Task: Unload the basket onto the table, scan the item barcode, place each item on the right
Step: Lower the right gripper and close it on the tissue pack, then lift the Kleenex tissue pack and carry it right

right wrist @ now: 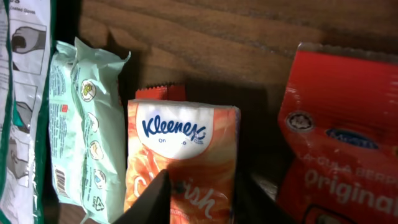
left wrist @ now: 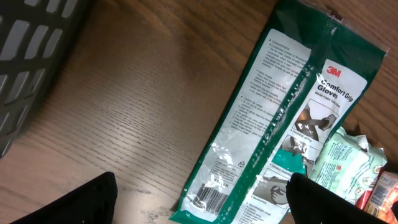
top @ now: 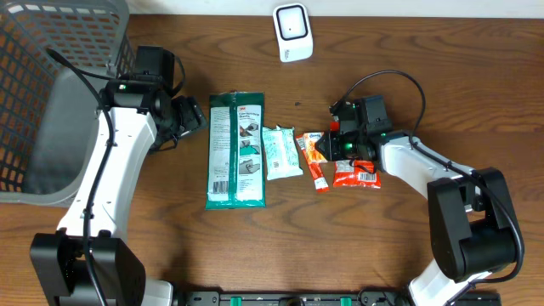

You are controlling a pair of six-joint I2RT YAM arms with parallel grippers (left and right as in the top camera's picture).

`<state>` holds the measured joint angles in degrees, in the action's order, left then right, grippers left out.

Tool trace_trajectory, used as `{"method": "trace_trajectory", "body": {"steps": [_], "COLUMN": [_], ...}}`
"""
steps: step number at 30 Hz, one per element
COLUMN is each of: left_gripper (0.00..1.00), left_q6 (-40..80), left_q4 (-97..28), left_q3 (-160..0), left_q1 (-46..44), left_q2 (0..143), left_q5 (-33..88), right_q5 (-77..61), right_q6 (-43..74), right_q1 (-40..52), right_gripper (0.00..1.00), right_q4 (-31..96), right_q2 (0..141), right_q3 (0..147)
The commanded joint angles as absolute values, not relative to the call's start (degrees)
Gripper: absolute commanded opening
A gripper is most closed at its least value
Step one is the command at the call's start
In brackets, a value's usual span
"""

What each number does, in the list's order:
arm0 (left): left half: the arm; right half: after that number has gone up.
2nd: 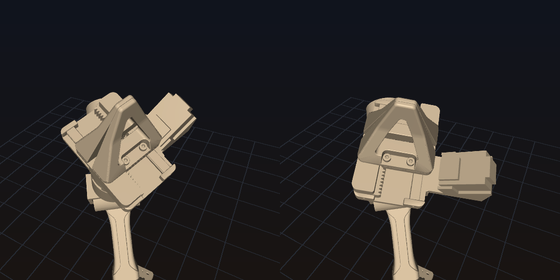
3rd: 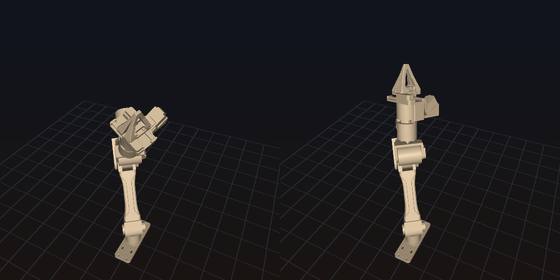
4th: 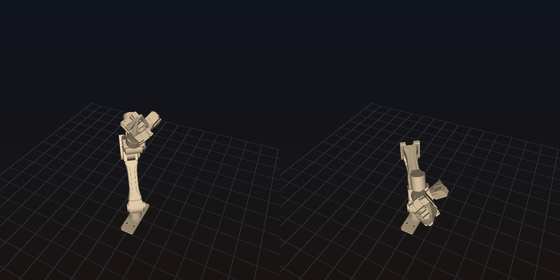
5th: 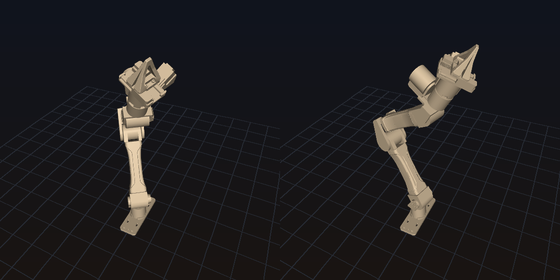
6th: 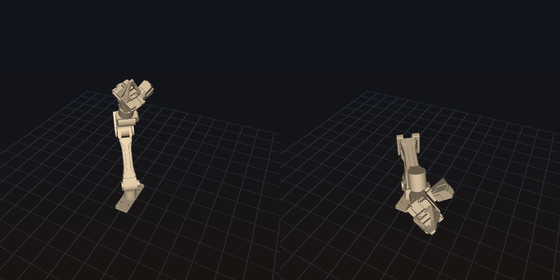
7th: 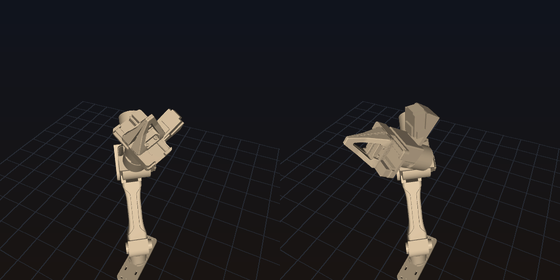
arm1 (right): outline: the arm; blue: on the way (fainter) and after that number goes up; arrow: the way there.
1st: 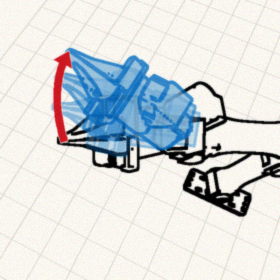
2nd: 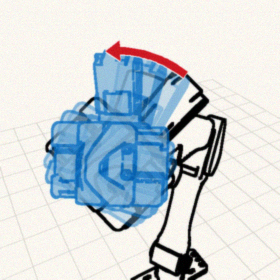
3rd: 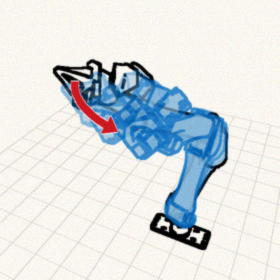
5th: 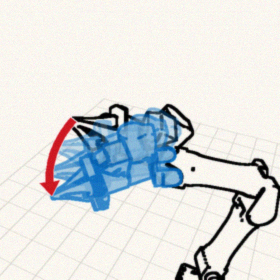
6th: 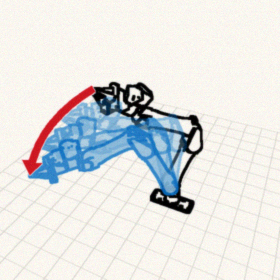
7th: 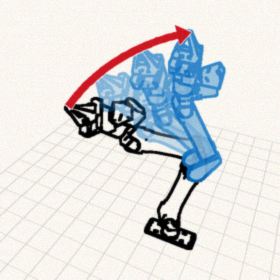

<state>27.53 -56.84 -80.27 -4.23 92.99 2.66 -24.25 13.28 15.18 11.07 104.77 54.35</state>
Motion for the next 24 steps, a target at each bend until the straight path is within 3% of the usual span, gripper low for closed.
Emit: {"method": "trace_trajectory", "body": {"steps": [1,6,13,24], "left_gripper": [0.88,0.88,0.88,0.88], "left_q6": [27.03,27.03,27.03,27.03], "left_q4": [-57.17,-57.17,-57.14,-57.17], "left_q3": [-80.47,-80.47,-80.47,-80.47], "left_q1": [-4.14,-4.14,-4.14,-4.14], "left_q2": [92.60,92.60,92.60,92.60], "left_q5": [1.93,1.93,1.93,1.93], "right_q5": [-24.47,-24.05,-15.92,27.94], "right_q6": [15.81,14.04,12.29,6.22], "right_q1": [15.42,14.39,15.27,27.64], "right_gripper": [0.17,0.01,0.01,0.01], "right_q4": [11.11,12.82,21.39,29.15], "right_q2": [105.14,102.52,95.35,92.27], "right_q3": [52.36,54.89,61.78,62.02]}}
